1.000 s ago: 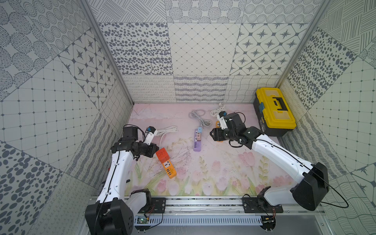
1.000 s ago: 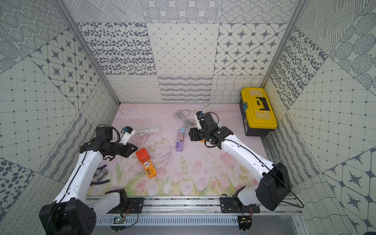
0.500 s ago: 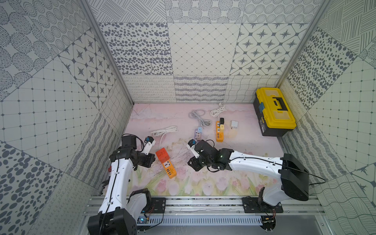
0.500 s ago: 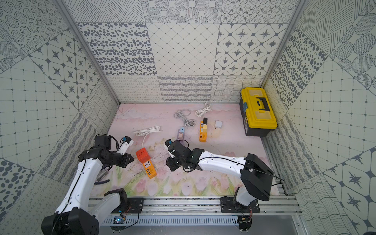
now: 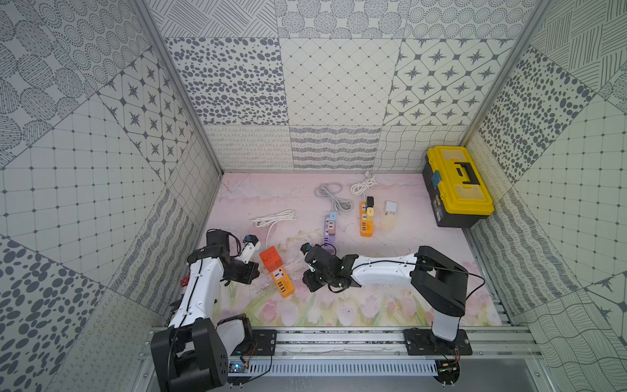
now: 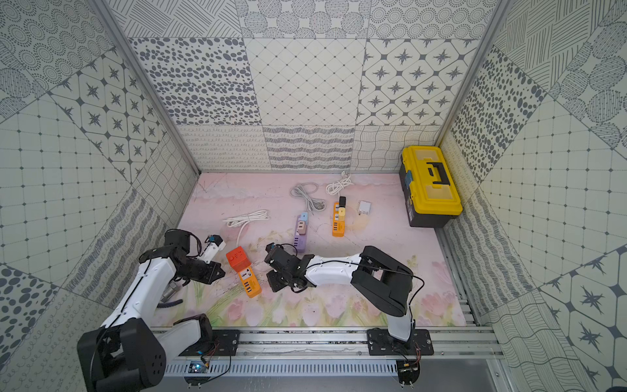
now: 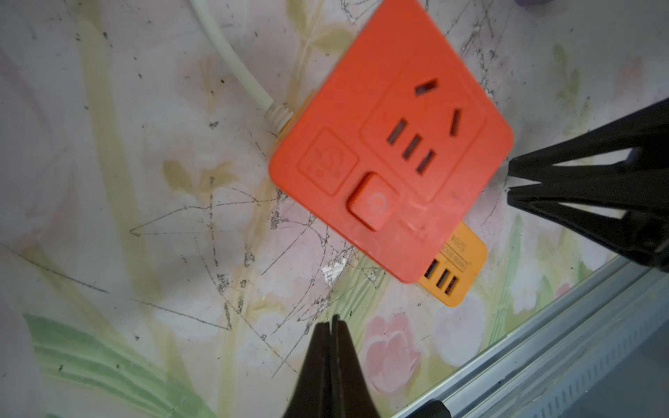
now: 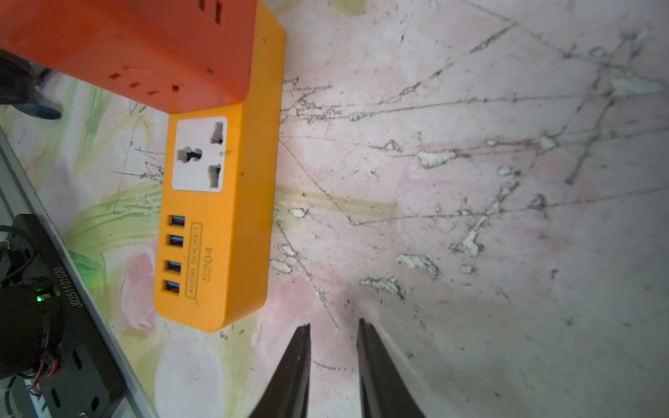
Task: Pull the plug off the socket
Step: Adjust the socket at the center of the board.
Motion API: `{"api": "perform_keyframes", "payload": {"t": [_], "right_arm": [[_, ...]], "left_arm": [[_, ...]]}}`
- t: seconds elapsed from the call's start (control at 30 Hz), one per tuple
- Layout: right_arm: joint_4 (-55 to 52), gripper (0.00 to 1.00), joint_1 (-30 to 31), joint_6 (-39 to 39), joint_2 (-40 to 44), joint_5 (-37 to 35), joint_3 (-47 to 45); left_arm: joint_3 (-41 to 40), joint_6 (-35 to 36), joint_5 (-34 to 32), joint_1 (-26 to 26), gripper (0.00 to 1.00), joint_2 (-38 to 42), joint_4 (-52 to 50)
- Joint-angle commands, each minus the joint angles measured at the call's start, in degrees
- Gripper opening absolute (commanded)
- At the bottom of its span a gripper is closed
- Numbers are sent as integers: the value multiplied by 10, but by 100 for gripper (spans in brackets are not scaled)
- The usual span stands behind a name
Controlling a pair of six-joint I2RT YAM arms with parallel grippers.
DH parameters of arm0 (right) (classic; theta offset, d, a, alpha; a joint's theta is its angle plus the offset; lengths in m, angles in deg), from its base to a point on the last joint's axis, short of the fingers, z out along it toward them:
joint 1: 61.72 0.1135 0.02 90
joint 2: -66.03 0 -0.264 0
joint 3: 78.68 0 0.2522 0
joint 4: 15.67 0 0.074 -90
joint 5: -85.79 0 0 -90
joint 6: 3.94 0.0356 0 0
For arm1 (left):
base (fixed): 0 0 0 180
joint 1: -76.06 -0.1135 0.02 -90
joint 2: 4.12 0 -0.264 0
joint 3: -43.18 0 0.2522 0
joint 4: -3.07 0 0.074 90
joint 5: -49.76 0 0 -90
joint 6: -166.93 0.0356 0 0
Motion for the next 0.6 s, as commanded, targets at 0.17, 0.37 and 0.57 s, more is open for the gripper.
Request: {"api": "perform_keyframes", "payload": {"t": [0.17,0.37,0.57], "right_arm": [[39,28,10,0,-45,-16,41],[37,28,24,-6,-72,-17,70],[35,28,34,-7,-84,-19,82]], "left_arm": [[32,-22,48,-1,0,-75,54],[52,-21,50,2,0,-114,51],[67,-20,55,14,0,-142,43]]}}
